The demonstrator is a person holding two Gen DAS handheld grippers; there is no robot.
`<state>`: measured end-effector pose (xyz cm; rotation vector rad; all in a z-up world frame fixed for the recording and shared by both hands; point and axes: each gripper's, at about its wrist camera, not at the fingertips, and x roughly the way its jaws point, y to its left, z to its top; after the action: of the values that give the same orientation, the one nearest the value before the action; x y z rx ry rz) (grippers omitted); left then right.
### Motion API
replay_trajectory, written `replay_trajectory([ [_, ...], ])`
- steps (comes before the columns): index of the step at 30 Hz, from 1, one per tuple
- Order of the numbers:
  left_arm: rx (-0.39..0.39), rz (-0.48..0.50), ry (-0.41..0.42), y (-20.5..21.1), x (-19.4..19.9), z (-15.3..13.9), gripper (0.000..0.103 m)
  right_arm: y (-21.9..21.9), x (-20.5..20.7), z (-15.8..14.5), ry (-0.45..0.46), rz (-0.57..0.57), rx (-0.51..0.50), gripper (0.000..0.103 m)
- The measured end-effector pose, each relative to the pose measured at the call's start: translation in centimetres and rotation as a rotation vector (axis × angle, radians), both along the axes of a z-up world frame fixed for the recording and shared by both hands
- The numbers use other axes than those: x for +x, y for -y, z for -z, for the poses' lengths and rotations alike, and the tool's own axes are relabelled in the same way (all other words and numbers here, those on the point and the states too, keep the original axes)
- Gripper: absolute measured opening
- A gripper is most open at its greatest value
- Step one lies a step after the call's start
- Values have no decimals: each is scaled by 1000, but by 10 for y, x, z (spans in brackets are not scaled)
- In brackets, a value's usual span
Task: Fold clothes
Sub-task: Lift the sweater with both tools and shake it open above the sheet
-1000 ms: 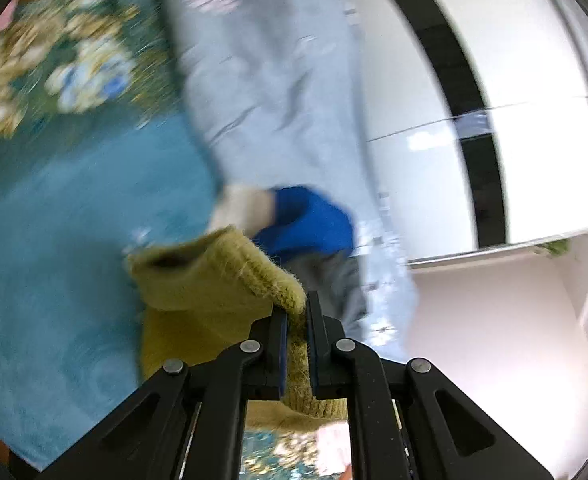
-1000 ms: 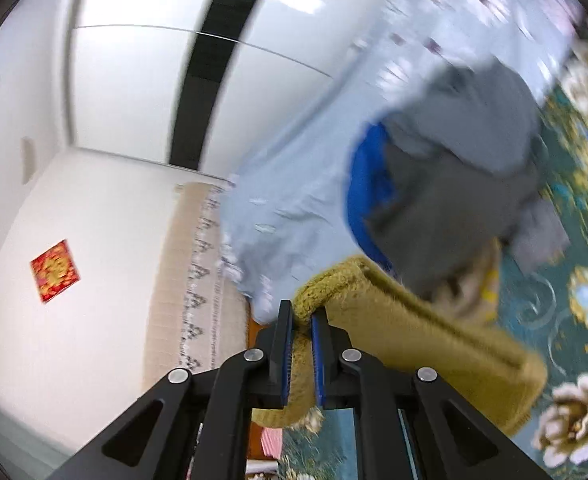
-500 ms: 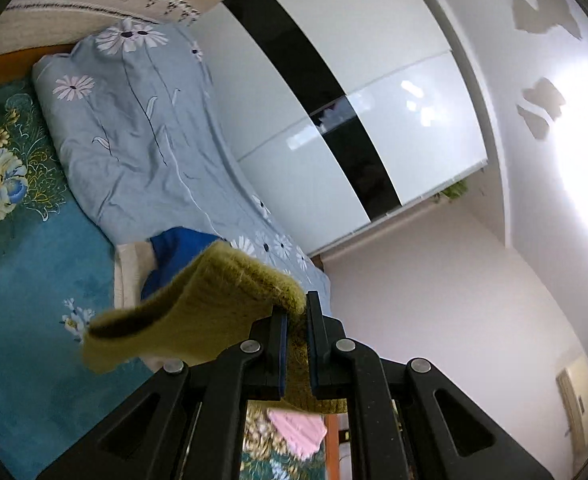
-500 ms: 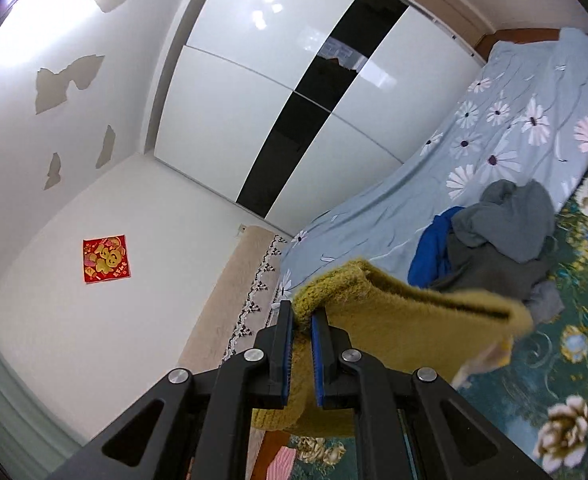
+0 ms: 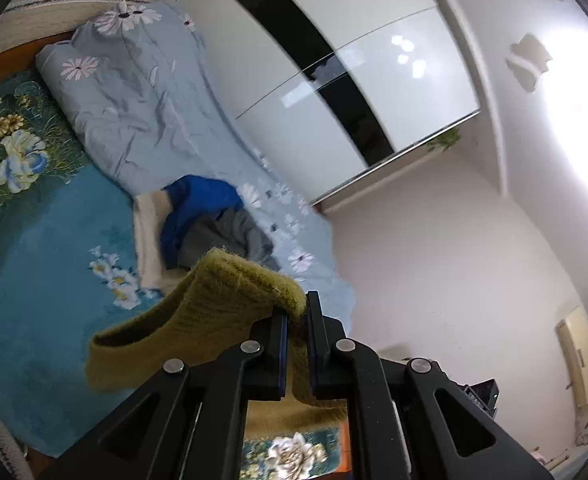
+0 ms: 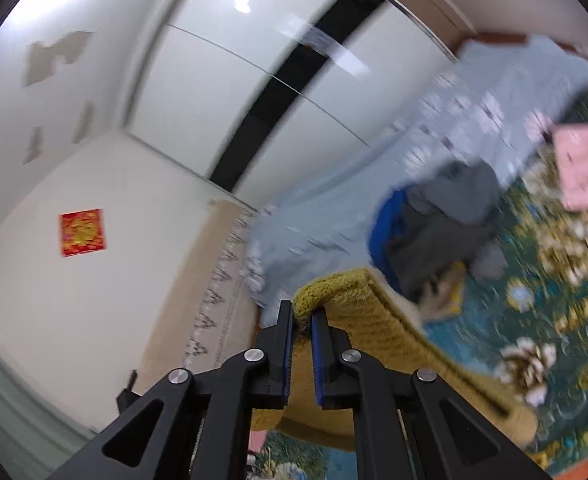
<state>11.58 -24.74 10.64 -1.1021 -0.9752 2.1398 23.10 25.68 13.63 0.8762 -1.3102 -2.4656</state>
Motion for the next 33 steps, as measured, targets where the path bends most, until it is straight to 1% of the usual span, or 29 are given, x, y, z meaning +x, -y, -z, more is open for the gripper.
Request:
replay_trajectory([
  [2, -46, 2, 56, -10, -11, 15, 8, -8, -19, 39, 112, 1, -40, 9],
  [3, -73, 0, 86, -15, -18, 28, 8, -12, -28, 59, 167, 4, -57, 9],
  [5, -125, -8, 169, -28, -39, 65, 8, -21, -44, 100, 264, 11, -83, 9],
  [7, -148, -19, 257, -38, -61, 105, 8, -30, -62, 138, 335, 18, -103, 9],
  [9, -171, -34, 315, -47, -80, 134, 8, -38, -82, 171, 394, 25, -111, 9],
  [12, -208, -50, 403, -66, -113, 177, 8, -49, -119, 207, 463, 21, -107, 9],
  [16, -250, -76, 473, -89, -154, 219, 8, -65, -173, 249, 531, 12, -107, 9],
  [20, -285, -100, 521, -105, -193, 249, 8, -74, -215, 281, 580, 1, -108, 9],
  [24, -318, -124, 564, -120, -229, 270, 8, -81, -256, 301, 608, -8, -100, 9],
  [26, -335, -135, 561, -128, -248, 272, 8, -84, -274, 302, 594, -9, -105, 9],
  [27, -332, -142, 553, -130, -255, 271, 8, -86, -282, 302, 583, -9, -109, 9],
  [29, -322, -147, 527, -132, -265, 266, 8, -91, -297, 297, 534, -12, -116, 9],
  [31, -312, -149, 497, -134, -272, 260, 8, -93, -303, 294, 506, -19, -115, 9],
  [33, -311, -148, 479, -135, -277, 257, 8, -92, -303, 297, 515, -27, -109, 9],
])
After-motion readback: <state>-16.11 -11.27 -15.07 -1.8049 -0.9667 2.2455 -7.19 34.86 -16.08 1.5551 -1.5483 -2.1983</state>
